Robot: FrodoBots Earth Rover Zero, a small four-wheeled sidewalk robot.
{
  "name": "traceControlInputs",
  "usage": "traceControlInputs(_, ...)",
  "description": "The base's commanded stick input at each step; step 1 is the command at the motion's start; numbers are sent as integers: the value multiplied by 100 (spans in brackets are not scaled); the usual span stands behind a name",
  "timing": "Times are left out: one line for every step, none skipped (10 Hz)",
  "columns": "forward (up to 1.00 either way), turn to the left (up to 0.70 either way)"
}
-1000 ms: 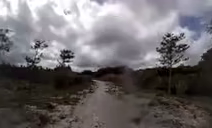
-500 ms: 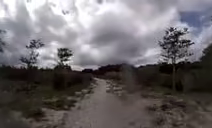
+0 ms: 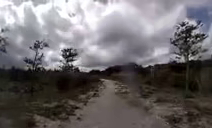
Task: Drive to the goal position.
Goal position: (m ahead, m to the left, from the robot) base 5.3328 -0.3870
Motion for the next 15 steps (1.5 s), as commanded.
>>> traceControlInputs(69,13)
traceControlInputs(69,9)
traceControlInputs(69,4)
traceControlInputs(69,2)
traceControlInputs(69,1)
traceControlInputs(69,1)
traceControlInputs(69,1)
traceControlInputs(69,1)
traceControlInputs(69,1)
traceControlInputs(69,1)
traceControlInputs(69,1)
traceControlInputs(69,1)
traceControlInputs(69,1)
traceControlInputs(69,1)
traceControlInputs(69,1)
